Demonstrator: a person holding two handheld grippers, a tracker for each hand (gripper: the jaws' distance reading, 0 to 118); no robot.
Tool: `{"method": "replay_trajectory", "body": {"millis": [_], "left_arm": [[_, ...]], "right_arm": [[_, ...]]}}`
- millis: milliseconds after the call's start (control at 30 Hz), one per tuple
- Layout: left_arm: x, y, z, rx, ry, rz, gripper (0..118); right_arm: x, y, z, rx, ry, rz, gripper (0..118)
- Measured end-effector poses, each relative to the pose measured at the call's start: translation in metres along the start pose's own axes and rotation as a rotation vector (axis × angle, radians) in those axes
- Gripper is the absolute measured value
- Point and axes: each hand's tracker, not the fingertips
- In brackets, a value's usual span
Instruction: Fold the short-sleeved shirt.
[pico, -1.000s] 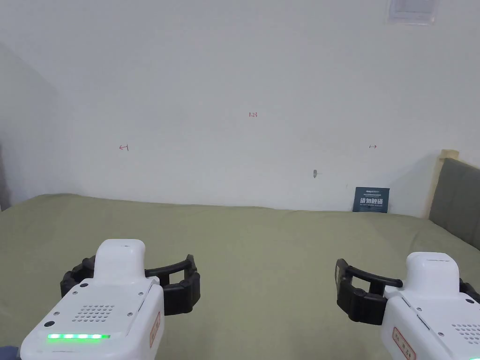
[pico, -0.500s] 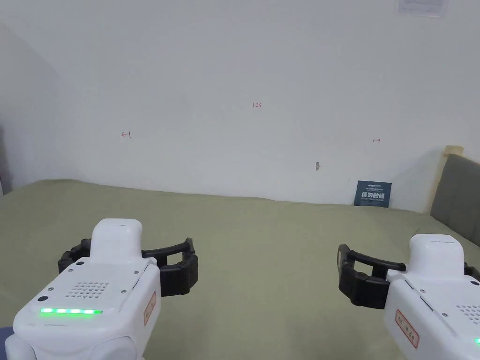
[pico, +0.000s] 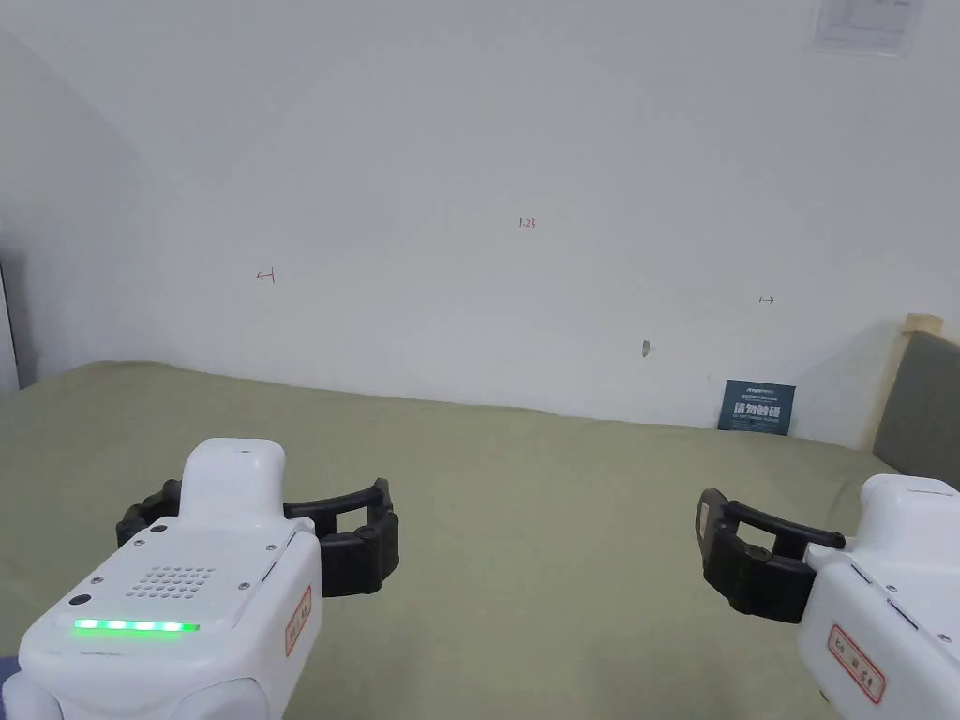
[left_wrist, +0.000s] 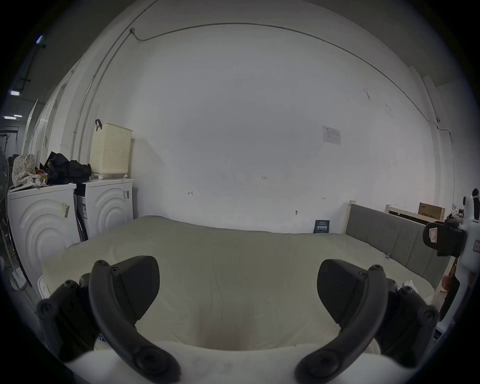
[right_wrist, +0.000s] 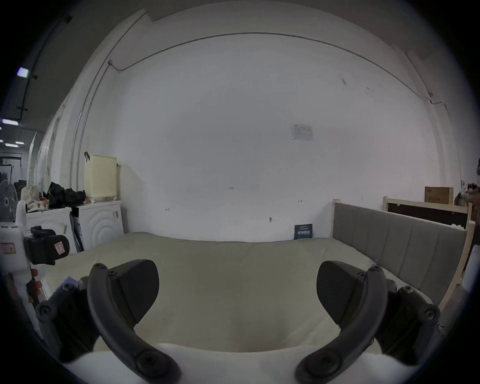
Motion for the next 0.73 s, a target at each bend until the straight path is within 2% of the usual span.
{"method": "replay_trajectory", "body": {"millis": [100,267,367,567,733], "left_arm": [[-0.003,0.002,-0.001,0.001,0.000,0.014,118],[-0.005,0.002,-0.001,0.002,-0.017,0.033,118],[-0.006,0.002,-0.004,0.000,-0.016,0.037,118],[-0.007,0.003,-0.007,-0.007,-0.015,0.058,118],[-0.005,0.003,-0.008,-0.007,-0.008,0.025,118]], "right_arm": [[0.000,0.006,0.000,-0.029,0.011,0.011,118],[-0.004,0.018,-0.002,-0.091,-0.041,0.006,118],[-0.003,0.018,-0.004,-0.081,-0.019,0.009,118],[0.008,0.017,-0.008,-0.107,0.011,-0.109,118],[0.013,0.012,-0.018,-0.149,-0.019,-0.128,118]]}}
